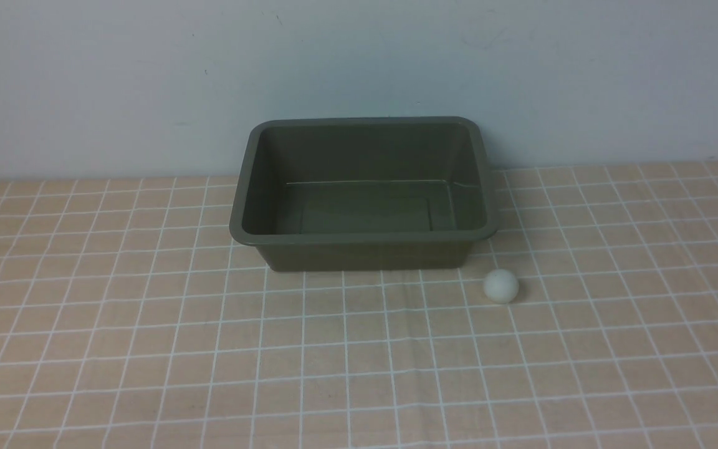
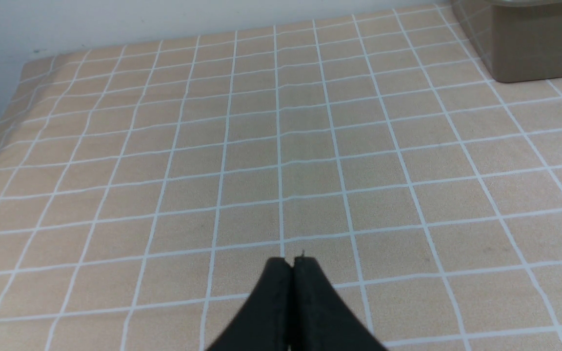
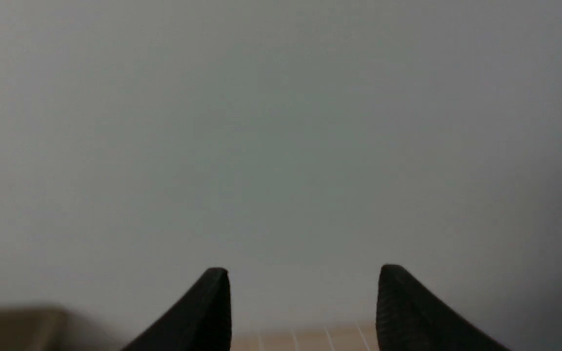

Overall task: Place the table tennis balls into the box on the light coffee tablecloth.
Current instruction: 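Reach for and grasp a ping pong ball on the table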

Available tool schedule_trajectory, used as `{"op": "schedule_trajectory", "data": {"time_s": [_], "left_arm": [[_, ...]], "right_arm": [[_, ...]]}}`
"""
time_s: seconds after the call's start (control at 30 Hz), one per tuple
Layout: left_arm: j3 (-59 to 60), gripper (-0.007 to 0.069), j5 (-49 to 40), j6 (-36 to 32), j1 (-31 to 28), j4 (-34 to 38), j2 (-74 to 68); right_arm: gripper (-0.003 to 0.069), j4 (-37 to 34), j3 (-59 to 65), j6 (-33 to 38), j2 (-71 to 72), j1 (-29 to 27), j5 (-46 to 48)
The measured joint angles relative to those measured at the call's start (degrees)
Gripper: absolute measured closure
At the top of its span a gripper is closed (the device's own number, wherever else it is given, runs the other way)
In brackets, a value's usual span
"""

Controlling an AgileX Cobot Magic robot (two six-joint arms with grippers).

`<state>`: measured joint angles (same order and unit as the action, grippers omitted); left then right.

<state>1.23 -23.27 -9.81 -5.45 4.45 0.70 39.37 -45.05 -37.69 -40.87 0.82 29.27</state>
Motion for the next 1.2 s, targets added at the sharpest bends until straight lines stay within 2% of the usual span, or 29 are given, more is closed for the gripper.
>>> {"op": "schedule_trajectory", "data": {"time_s": [0.1,0.23,0.3,0.33,0.4,0.47,0.57,0.6,0.67,0.77,0.87,1.03,1.07,1.1,1.2], "left_arm": [[0.0,0.0693,0.0,0.0,0.0,0.0,0.0],[0.0,0.0693,0.0,0.0,0.0,0.0,0.0],[0.0,0.0693,0.0,0.0,0.0,0.0,0.0],[0.0,0.0693,0.0,0.0,0.0,0.0,0.0],[0.0,0.0693,0.0,0.0,0.0,0.0,0.0],[0.0,0.0693,0.0,0.0,0.0,0.0,0.0],[0.0,0.0693,0.0,0.0,0.0,0.0,0.0],[0.0,0.0693,0.0,0.0,0.0,0.0,0.0],[0.0,0.0693,0.0,0.0,0.0,0.0,0.0],[0.0,0.0693,0.0,0.0,0.0,0.0,0.0],[0.0,0.0693,0.0,0.0,0.0,0.0,0.0],[0.0,0.0693,0.0,0.0,0.0,0.0,0.0],[0.0,0.0693,0.0,0.0,0.0,0.0,0.0],[0.0,0.0693,0.0,0.0,0.0,0.0,0.0],[0.0,0.0693,0.0,0.0,0.0,0.0,0.0]], "right_arm": [[0.0280,-7.5,0.0,8.8,-5.7,0.0,10.1],[0.0280,-26.0,0.0,24.3,-13.3,0.0,18.3],[0.0280,-35.7,0.0,33.4,-15.7,0.0,18.3],[0.0280,-43.2,0.0,40.2,-17.3,0.0,17.8],[0.0280,-49.4,0.0,45.3,-18.4,0.0,17.2],[0.0280,-60.6,0.0,58.3,-20.6,0.7,15.9],[0.0280,-69.1,0.0,71.1,-22.7,3.2,13.7],[0.0280,-69.6,0.0,71.9,-22.9,3.7,13.5],[0.0280,-74.4,-0.2,78.8,-25.2,6.6,10.1],[0.0280,-76.2,-3.0,81.1,-30.2,10.1,7.6],[0.0280,-75.0,-7.8,78.7,-35.6,11.9,8.0],[0.0280,-64.8,-18.7,66.7,-46.0,13.7,15.4],[0.0280,-64.3,-18.7,66.3,-46.4,13.7,15.8],[0.0280,-59.8,-22.1,62.9,-49.0,14.3,19.0],[0.0280,-52.5,-26.3,58.4,-52.7,14.9,22.3]]}}
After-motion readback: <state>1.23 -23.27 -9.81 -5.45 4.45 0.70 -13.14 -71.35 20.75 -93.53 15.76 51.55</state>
